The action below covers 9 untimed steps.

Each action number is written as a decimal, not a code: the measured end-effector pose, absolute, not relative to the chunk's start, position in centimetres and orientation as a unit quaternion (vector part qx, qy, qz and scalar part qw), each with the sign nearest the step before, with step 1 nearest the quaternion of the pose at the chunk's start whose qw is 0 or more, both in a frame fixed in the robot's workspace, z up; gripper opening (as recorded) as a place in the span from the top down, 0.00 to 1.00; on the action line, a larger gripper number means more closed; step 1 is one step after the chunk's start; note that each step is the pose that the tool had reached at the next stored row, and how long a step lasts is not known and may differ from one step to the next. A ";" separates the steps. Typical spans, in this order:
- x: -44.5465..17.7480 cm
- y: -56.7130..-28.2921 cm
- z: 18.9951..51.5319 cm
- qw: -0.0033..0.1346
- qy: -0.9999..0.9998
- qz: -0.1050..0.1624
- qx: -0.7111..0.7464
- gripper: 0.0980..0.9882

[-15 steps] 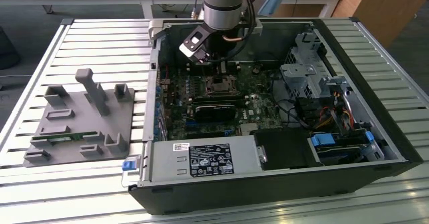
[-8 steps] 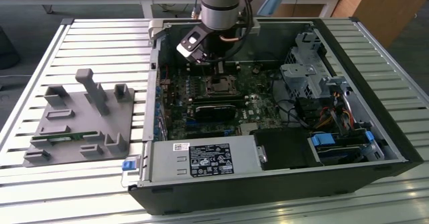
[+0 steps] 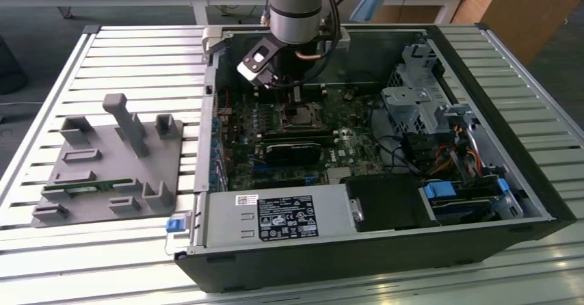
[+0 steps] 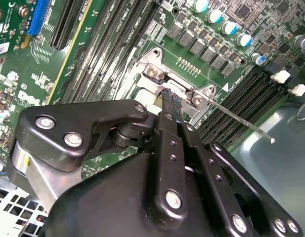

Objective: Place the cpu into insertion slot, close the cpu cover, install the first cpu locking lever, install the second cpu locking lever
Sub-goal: 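Close the cpu cover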

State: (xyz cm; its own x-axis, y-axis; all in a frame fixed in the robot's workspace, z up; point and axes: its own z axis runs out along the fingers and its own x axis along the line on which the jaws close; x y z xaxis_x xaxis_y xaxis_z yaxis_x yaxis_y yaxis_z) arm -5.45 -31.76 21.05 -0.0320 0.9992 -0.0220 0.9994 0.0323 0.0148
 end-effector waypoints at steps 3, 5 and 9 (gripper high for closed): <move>-5.7 -31.8 20.8 0.013 0.718 -0.002 0.696 0.99; -5.7 -31.8 20.7 0.013 0.718 -0.002 0.696 0.99; -5.7 -31.8 20.3 0.013 0.718 -0.002 0.695 0.99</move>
State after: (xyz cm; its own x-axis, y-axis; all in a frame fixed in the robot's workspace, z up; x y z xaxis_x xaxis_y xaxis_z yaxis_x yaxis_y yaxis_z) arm -5.72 -31.76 20.34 -0.0322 0.9992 -0.0221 0.9994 0.0326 0.0148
